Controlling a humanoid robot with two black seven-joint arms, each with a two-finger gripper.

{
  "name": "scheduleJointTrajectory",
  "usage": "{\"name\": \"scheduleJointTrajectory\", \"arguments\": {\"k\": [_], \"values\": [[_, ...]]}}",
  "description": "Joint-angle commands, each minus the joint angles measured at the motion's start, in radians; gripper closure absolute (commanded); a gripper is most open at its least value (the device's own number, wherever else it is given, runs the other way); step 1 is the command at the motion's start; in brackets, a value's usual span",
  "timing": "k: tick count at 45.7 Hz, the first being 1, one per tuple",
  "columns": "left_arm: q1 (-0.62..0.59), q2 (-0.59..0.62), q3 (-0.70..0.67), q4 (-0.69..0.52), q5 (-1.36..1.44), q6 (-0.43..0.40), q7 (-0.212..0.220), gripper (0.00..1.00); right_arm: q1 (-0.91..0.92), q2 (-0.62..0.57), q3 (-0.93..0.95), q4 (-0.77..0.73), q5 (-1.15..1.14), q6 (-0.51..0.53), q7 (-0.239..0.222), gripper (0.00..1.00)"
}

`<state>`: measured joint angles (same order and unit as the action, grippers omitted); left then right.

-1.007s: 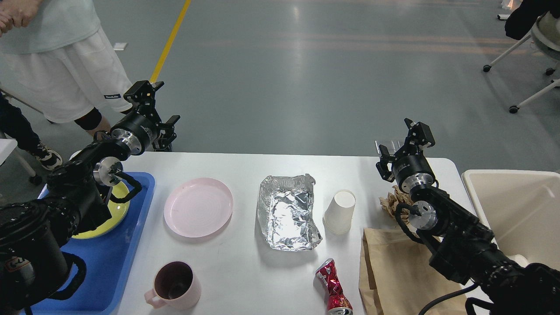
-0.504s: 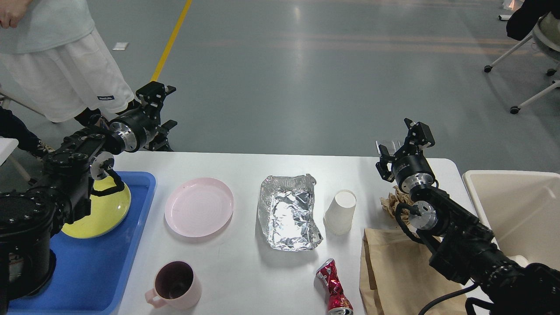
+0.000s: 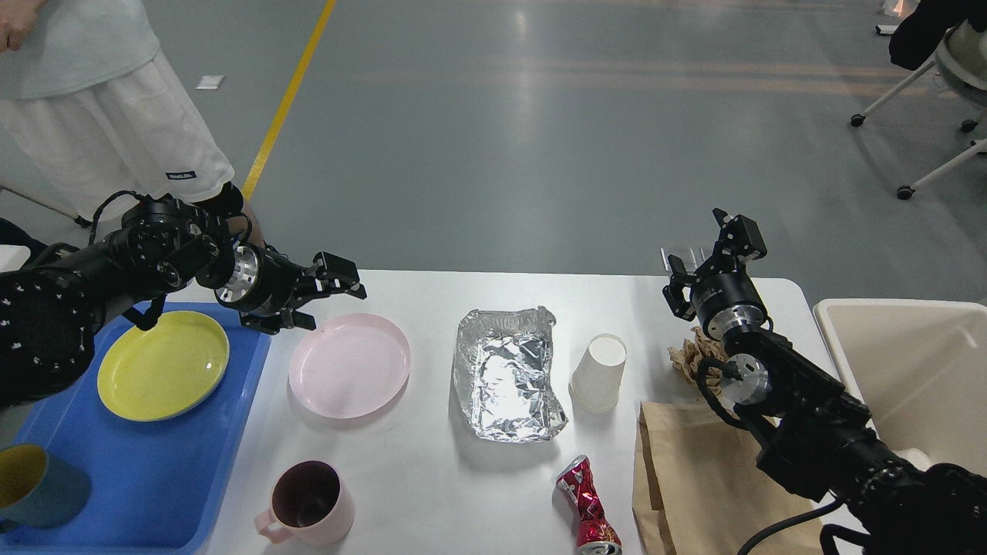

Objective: Tidy desktop

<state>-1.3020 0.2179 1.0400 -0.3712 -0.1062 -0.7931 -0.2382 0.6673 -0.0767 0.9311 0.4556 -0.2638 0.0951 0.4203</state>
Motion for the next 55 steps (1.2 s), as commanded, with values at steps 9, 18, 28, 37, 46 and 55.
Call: {"name": "scheduleJointTrajectory", "arguments": {"k": [9,18,28,37,46,55], "values": [[-0.187,-0.005,0.221,-0.259,0.083,-0.167,-0.006,0.04,0.0,0.0,0.0,0.0,0.0,0.0,0.0,0.0],[-0.264,-0.06,0.287,-0.298,0.273,-0.167,-0.006,0.04,0.0,0.0,0.0,0.0,0.0,0.0,0.0,0.0],[-0.365,-0.063,0.292,-0.449,0.304,-0.167,-0.007,0.04,0.0,0.0,0.0,0.0,0.0,0.0,0.0,0.0],[-0.477,-0.064,0.365,-0.626,0.315,-0.167,-0.009,0.04,0.0,0.0,0.0,0.0,0.0,0.0,0.0,0.0],[-0.464,-0.124,0.37,-0.667,0.326,-0.167,-0.001,0.04,0.0,0.0,0.0,0.0,0.0,0.0,0.0,0.0],[-0.338,-0.193,0.368,-0.643,0.326,-0.167,0.0,0.04,0.002,0.0,-0.001,0.0,0.0,0.0,0.0,0.0]]}}
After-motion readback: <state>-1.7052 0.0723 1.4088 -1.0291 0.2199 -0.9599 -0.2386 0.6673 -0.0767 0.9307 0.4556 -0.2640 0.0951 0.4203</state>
